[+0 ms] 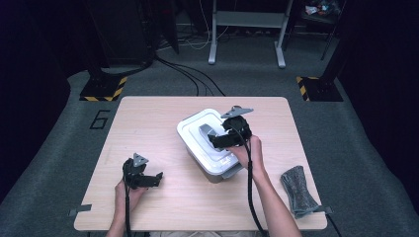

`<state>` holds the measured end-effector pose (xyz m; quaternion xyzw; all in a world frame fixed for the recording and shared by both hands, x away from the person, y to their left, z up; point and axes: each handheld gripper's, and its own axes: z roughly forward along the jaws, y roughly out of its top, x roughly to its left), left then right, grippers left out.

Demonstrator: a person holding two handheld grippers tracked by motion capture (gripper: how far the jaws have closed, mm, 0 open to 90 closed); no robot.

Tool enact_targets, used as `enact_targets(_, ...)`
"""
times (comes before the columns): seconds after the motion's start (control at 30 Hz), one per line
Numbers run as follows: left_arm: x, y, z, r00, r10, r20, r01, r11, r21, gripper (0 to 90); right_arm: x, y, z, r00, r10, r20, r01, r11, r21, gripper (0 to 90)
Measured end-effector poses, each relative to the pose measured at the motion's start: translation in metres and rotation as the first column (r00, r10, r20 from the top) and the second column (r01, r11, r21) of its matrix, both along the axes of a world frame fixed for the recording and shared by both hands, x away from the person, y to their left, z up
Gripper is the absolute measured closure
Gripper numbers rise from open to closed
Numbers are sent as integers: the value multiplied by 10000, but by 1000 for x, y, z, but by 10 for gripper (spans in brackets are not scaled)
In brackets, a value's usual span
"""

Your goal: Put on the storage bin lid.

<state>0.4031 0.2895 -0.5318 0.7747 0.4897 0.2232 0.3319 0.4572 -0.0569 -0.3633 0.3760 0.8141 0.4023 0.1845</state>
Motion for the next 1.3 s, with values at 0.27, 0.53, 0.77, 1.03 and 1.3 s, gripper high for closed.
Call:
enact_targets(0.27,0,0,0,10000,-3,-4,3,10000,3,12,0,-34,8,9948,-919,429,902,9951,410,36)
enact_targets(0.53,0,0,0,10000,-10,-3,10,10000,8,12,7,-73,2,9792,-1978,442,1948,9788,631,29)
enact_targets(0.77,0,0,0,10000,-16,-2,16,10000,2,13,14,-103,-17,9565,-2913,163,2899,9553,583,27)
enact_targets(1.03,0,0,0,10000,-10,2,10,10000,8,13,17,-125,-49,9209,-3886,-314,3899,9184,667,28)
enact_targets(1.3,0,0,0,10000,-8,7,8,10000,3,13,20,-124,-97,8990,-4241,-1092,4301,9019,384,29)
